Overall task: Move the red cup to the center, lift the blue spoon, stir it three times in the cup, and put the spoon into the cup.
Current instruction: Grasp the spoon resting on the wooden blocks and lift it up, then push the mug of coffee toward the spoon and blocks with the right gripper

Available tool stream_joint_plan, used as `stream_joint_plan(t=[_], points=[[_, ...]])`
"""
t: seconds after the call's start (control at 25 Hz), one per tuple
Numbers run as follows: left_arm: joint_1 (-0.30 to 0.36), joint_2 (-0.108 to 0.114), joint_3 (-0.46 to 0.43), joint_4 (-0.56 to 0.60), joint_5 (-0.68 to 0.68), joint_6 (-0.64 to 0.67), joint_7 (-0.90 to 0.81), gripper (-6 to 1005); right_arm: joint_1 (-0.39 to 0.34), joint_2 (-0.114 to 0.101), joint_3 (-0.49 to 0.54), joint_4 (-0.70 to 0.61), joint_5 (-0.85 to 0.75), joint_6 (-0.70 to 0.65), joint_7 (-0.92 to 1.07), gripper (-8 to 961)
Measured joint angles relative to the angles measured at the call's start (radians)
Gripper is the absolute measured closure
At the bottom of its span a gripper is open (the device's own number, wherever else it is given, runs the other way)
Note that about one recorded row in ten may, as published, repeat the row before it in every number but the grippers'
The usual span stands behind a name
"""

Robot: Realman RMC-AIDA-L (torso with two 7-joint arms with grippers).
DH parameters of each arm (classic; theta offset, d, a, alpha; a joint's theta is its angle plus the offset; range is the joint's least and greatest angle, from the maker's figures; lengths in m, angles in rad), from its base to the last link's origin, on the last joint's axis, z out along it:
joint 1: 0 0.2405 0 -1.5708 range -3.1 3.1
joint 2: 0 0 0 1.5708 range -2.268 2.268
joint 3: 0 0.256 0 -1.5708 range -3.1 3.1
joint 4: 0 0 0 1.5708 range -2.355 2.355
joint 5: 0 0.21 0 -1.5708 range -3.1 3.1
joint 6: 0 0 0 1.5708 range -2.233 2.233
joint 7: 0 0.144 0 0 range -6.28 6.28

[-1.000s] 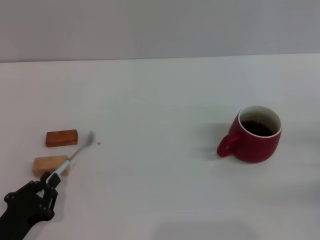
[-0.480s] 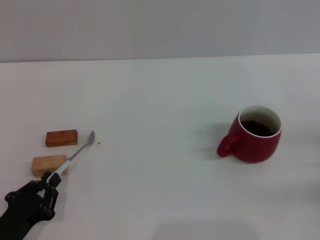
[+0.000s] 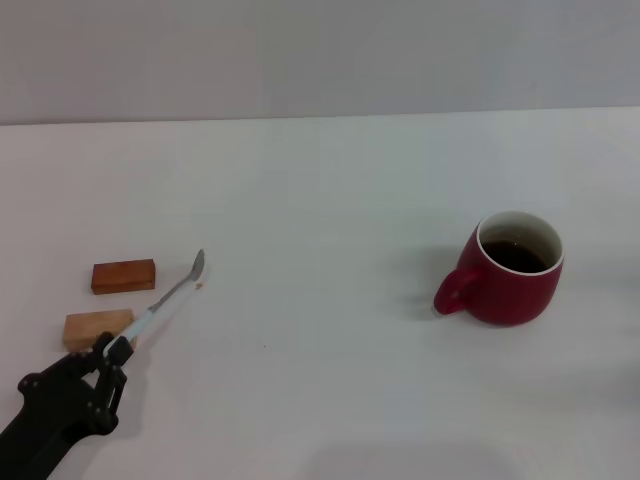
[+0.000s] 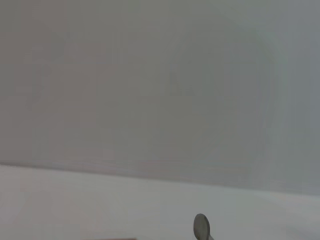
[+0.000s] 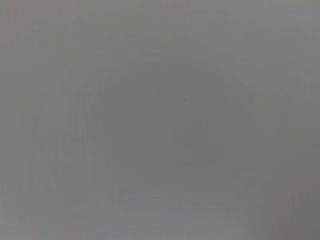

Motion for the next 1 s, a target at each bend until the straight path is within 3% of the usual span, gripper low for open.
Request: stream_joint_plan(t=[0.16, 0.4, 0.76, 1.0], points=[[-0.015, 0.003, 0.0, 0.0, 0.003, 0.019, -0.027, 856, -0.001, 0.0, 0.0, 0.003, 0.0, 0.0, -0.001, 954], [-0.129, 0.007, 0.006, 0.034, 0.014, 0.016, -0.156, 857, -0.011, 0.0, -0.002, 0.011, -0.002, -0.005, 0.0, 954], [-0.282, 0.011, 0.014, 0.253, 0.097, -0.126, -0.406, 858, -0.041, 0.0, -0.004, 0.02, -0.008, -0.011, 0.007, 954], [-0.307, 0.012, 0.014, 0.317, 0.142, -0.14, -0.495, 859, -0.052, -0.003, -0.005, 0.018, -0.022, -0.012, 0.008, 954]])
